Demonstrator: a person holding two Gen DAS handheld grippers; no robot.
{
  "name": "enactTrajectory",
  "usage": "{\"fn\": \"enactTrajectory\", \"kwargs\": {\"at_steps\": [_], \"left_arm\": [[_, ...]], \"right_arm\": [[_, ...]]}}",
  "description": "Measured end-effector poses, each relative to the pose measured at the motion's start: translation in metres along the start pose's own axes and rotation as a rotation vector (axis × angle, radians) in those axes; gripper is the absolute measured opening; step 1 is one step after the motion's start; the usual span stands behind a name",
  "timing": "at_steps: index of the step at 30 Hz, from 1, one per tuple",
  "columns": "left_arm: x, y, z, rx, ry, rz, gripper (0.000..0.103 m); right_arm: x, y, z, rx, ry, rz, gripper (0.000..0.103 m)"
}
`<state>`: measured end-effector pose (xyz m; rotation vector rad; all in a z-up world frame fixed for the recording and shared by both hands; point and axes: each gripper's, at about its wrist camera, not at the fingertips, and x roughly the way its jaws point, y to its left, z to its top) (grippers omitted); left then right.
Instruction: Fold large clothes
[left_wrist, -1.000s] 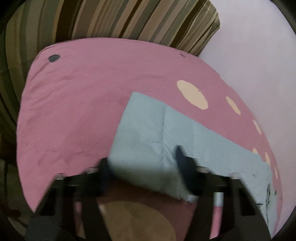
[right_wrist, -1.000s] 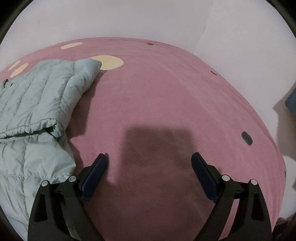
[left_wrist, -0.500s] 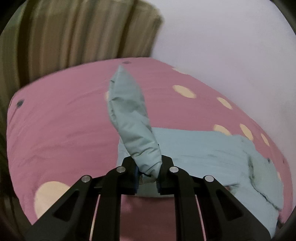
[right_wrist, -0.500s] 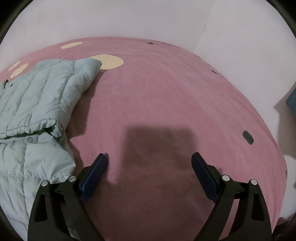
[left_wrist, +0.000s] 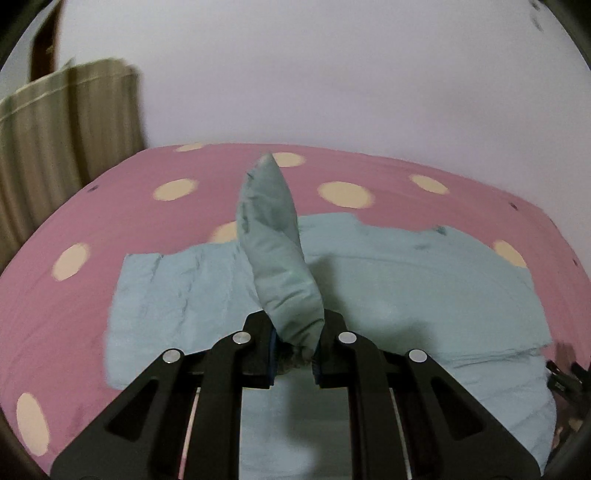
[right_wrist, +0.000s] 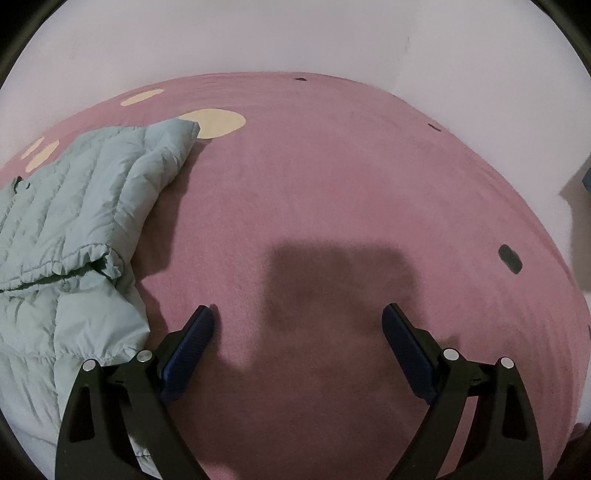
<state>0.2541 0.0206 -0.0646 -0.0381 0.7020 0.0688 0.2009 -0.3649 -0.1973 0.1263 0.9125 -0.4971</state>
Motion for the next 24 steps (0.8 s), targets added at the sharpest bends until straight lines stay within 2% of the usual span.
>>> {"fn": "enactTrajectory", "kwargs": {"at_steps": [3, 8, 14, 19, 20, 22, 24], "left_arm": [[0.013, -0.056, 0.004, 0.061, 0.019, -0.052, 0.013], [0.033, -0.118, -0.005, 0.158, 0.044, -0.094, 0.013], [0.061, -0.163, -0.027, 0.224, 0.114, -0.113, 0.013], [0.069, -0.191, -0.043, 0.263, 0.163, -0.152, 0.015], [0.064, -0.195, -0.045, 0.266, 0.161, -0.16, 0.018], [0.053, -0.197, -0.043, 0.268, 0.151, -0.193, 0.047], [0.036, -0.194, -0.041, 0.269, 0.124, -0.202, 0.061]], "right_arm": [[0.002, -0.001, 0.0, 0.009, 0.004, 0.012, 0.091], [0.002, -0.002, -0.001, 0.023, 0.01, 0.026, 0.091], [0.003, -0.002, -0.001, 0.029, 0.013, 0.033, 0.091], [0.003, -0.003, -0.001, 0.03, 0.014, 0.033, 0.091], [0.003, -0.003, -0.001, 0.03, 0.014, 0.034, 0.091], [0.003, -0.003, -0.001, 0.032, 0.014, 0.036, 0.091], [0.004, -0.003, 0.0, 0.034, 0.015, 0.039, 0.091]]}}
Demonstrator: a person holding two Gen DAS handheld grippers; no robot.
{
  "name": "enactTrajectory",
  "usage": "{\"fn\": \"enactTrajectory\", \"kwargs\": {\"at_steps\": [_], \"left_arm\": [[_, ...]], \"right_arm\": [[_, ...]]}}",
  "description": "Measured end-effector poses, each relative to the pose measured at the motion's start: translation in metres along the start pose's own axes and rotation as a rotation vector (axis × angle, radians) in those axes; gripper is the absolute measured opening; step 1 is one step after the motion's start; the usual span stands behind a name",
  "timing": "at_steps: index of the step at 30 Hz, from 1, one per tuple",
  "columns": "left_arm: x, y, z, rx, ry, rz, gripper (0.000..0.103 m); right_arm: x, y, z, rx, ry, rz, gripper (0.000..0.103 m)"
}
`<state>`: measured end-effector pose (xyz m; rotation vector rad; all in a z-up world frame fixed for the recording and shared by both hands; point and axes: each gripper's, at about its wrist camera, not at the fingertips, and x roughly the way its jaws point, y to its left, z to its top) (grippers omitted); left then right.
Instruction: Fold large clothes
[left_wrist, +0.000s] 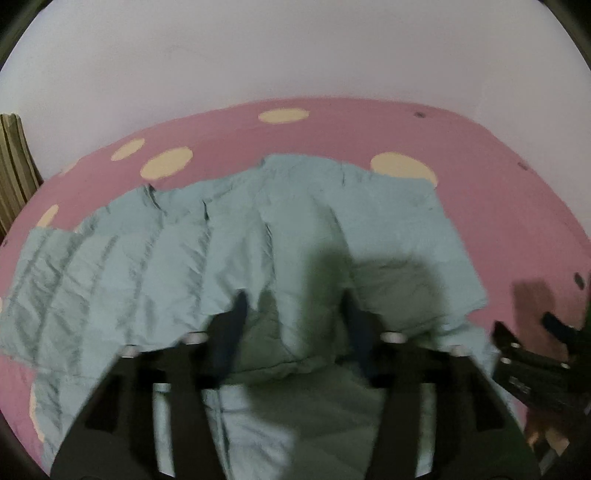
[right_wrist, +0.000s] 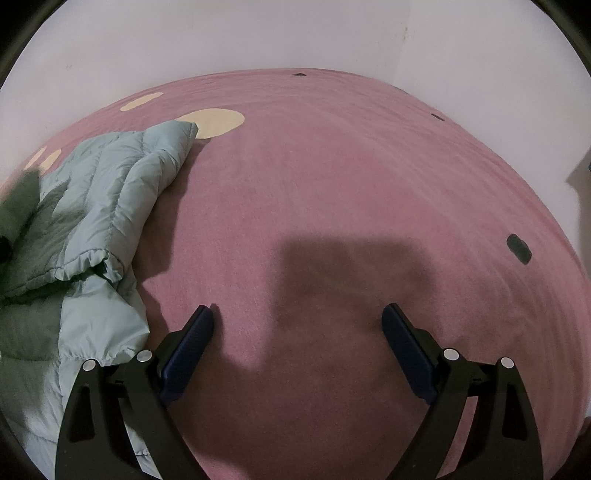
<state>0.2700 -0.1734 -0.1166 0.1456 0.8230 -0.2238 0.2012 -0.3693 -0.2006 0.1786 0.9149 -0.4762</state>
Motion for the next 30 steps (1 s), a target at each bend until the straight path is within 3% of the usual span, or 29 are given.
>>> {"fn": "enactTrajectory", "kwargs": {"at_steps": [4, 7, 11, 15, 19, 22, 25, 28, 30], "left_arm": [[-0.044, 0.017, -0.001, 0.01, -0.061, -0.02, 0.071], [-0.072, 0.049, -0.012, -0.013, -0.092, 0.011, 0.072], [-0.088, 0.113, -0.042, -0.084, -0.083, 0.134, 0.073], [-0.078, 0.182, -0.078, -0.165, -0.002, 0.32, 0.073], [-0.064, 0.225, -0.093, -0.233, 0.045, 0.402, 0.073], [-0.059, 0.241, -0.092, -0.262, 0.047, 0.418, 0.073], [-0.054, 0.249, -0.091, -0.278, 0.051, 0.414, 0.073], [-0.051, 0.254, -0.092, -0.29, 0.051, 0.404, 0.073], [-0.049, 0.255, -0.092, -0.291, 0.05, 0.401, 0.073]], "right_arm": [[0.001, -0.001, 0.001, 0.005, 0.001, 0.007, 0.091], [0.0, -0.003, 0.002, 0.015, 0.006, 0.021, 0.091], [-0.016, -0.009, 0.007, 0.034, 0.001, 0.026, 0.091], [-0.052, 0.0, 0.017, 0.064, -0.043, 0.127, 0.091], [-0.08, 0.045, 0.03, 0.013, -0.061, 0.285, 0.091], [-0.083, 0.091, 0.039, -0.036, -0.033, 0.4, 0.091], [-0.076, 0.131, 0.044, -0.068, -0.011, 0.438, 0.091], [-0.056, 0.159, 0.046, -0.06, 0.066, 0.477, 0.083], [-0.043, 0.168, 0.043, -0.051, 0.111, 0.492, 0.065]]}}
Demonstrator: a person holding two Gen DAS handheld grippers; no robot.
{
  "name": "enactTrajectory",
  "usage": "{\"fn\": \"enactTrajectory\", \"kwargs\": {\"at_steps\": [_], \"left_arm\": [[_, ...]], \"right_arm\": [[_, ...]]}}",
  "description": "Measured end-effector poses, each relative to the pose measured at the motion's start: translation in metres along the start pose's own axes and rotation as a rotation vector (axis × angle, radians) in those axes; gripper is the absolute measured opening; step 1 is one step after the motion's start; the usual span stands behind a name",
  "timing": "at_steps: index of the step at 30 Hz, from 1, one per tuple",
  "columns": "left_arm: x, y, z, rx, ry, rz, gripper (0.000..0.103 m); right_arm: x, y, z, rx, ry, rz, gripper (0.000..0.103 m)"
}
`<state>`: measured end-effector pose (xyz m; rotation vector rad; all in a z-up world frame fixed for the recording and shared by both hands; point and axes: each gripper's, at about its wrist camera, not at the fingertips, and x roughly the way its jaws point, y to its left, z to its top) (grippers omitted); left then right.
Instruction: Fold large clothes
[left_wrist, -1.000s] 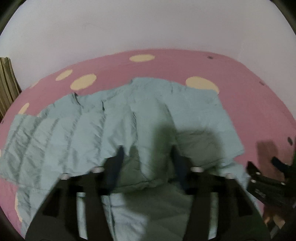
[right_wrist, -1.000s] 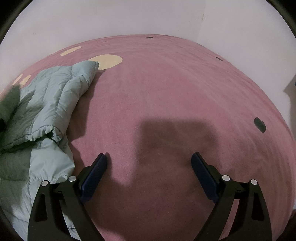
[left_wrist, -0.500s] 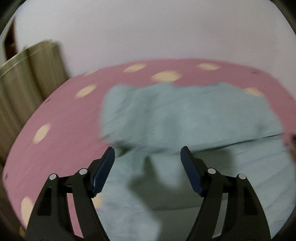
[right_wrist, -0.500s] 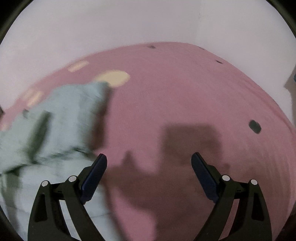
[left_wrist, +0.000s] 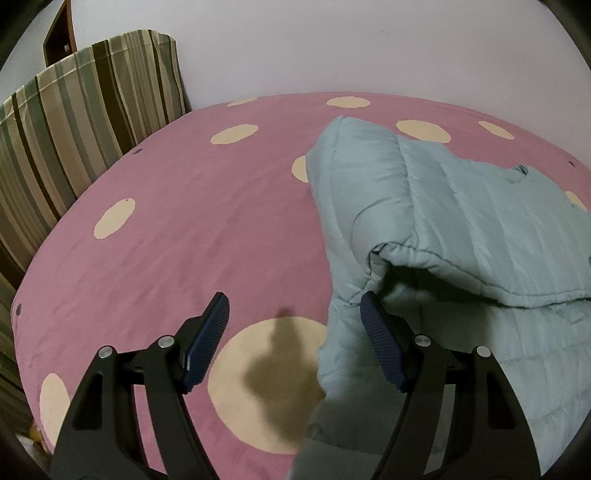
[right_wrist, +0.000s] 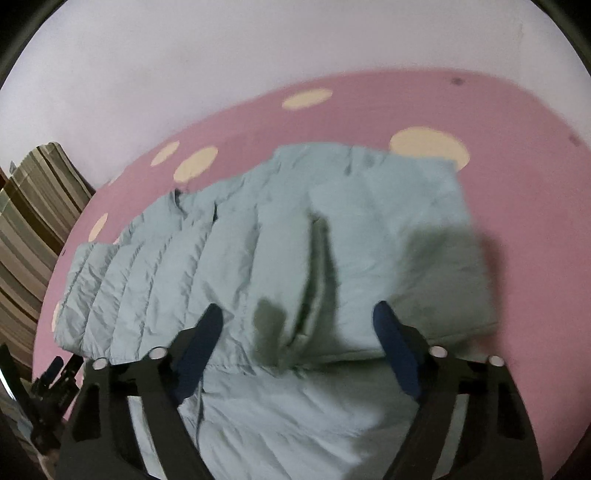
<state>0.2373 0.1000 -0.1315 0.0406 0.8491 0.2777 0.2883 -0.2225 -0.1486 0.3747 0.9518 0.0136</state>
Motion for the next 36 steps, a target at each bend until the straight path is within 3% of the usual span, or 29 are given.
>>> {"fn": "enactTrajectory", "kwargs": {"at_steps": [1, 3, 6, 10, 17, 23, 29, 32, 36], "left_arm": [[0.002, -0.001, 0.001, 0.0, 0.002, -0.001, 0.073], [0.005, -0.003, 0.002, 0.0, 0.005, -0.005, 0.073], [0.012, -0.007, 0.005, 0.01, 0.007, 0.003, 0.073], [0.026, -0.008, 0.007, 0.0, 0.035, 0.018, 0.073], [0.043, -0.011, 0.006, -0.009, 0.073, 0.024, 0.075], [0.056, -0.014, 0.003, 0.009, 0.097, 0.037, 0.08], [0.055, -0.004, 0.004, -0.036, 0.109, -0.008, 0.083], [0.037, 0.002, 0.004, -0.045, 0.086, -0.025, 0.081], [0.004, 0.007, 0.013, -0.06, 0.004, -0.055, 0.081]], "right_arm": [[0.009, 0.001, 0.001, 0.007, 0.022, 0.004, 0.055], [0.021, 0.003, 0.004, -0.002, 0.064, 0.011, 0.021], [0.02, 0.003, 0.008, -0.02, 0.041, 0.006, 0.008], [0.008, -0.01, 0.016, -0.028, -0.029, -0.068, 0.007], [0.033, -0.037, 0.016, -0.033, 0.006, -0.152, 0.007], [0.047, -0.044, 0.013, -0.04, 0.026, -0.148, 0.004], [0.037, -0.047, 0.011, -0.025, 0.016, -0.143, 0.005], [0.028, -0.043, 0.012, -0.047, 0.023, -0.15, 0.01], [-0.003, -0.037, 0.017, -0.064, -0.064, -0.181, 0.034]]}}
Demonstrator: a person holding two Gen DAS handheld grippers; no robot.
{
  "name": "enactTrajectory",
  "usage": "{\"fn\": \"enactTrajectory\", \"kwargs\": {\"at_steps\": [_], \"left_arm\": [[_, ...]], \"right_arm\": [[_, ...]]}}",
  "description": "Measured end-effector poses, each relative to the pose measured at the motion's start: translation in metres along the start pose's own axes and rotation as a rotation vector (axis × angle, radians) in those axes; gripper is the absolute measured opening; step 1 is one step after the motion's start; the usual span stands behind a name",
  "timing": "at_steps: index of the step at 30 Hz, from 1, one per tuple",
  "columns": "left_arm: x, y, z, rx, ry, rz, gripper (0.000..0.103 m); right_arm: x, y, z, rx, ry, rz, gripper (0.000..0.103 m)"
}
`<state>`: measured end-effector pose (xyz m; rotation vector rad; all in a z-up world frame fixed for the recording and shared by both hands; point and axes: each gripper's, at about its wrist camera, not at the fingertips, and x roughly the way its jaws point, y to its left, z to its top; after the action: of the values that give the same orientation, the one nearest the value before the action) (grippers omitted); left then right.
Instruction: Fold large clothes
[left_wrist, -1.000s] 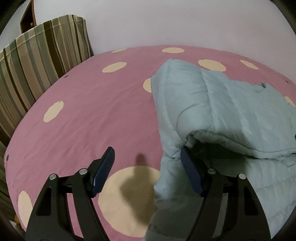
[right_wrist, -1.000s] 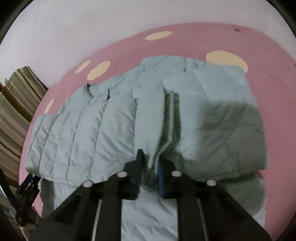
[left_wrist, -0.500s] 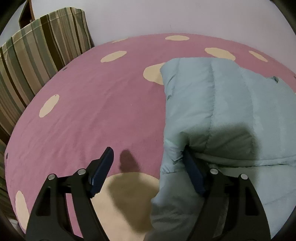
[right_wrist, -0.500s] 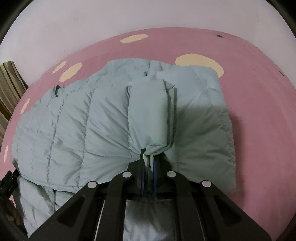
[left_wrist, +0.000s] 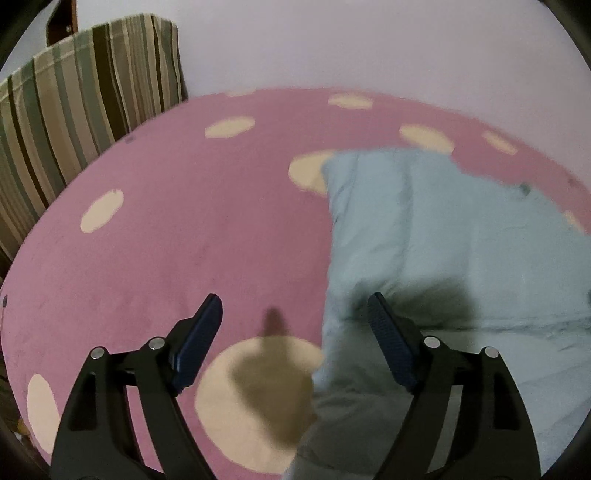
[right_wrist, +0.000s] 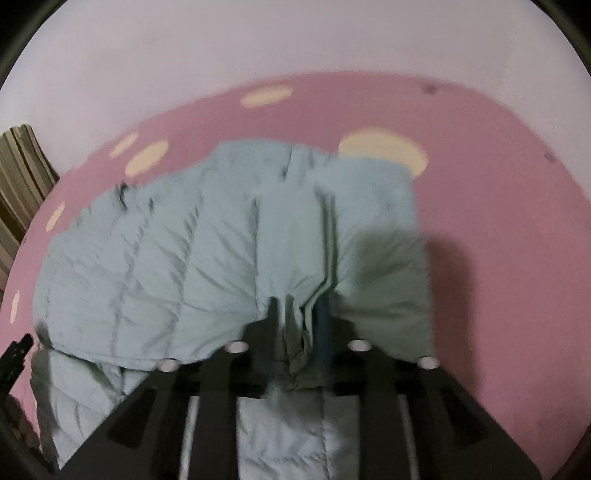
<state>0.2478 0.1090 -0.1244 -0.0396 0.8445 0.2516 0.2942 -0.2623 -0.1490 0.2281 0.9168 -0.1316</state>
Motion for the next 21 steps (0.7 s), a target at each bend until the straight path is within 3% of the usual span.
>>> {"fn": "enactTrajectory", "kwargs": {"at_steps": [2, 6, 9, 12, 15, 18, 21], "left_arm": [[-0.01, -0.005, 0.011, 0.005, -0.036, -0.017, 0.081], [0.005, -0.028, 0.025, 0.029, -0.036, -0.037, 0.081], [0.035, -0.046, 0.023, 0.054, 0.016, -0.022, 0.08], [0.061, -0.057, 0.015, 0.09, 0.08, -0.002, 0.079], [0.076, -0.057, 0.01, 0.075, 0.136, -0.029, 0.078], [0.059, -0.054, 0.021, 0.054, 0.113, -0.035, 0.073], [0.043, -0.057, 0.037, 0.026, 0.042, -0.071, 0.073]], "right_arm": [[-0.015, 0.007, 0.006, 0.0, -0.05, 0.012, 0.034], [-0.009, 0.031, 0.013, -0.027, -0.027, 0.098, 0.034], [0.013, 0.05, 0.01, -0.083, -0.002, 0.094, 0.034], [0.051, 0.05, -0.001, -0.096, 0.088, 0.057, 0.034], [0.06, 0.045, -0.005, -0.083, 0.094, 0.081, 0.034], [0.044, 0.048, 0.004, -0.087, 0.092, 0.077, 0.035], [0.03, 0.05, 0.017, -0.078, 0.041, 0.102, 0.036]]}}
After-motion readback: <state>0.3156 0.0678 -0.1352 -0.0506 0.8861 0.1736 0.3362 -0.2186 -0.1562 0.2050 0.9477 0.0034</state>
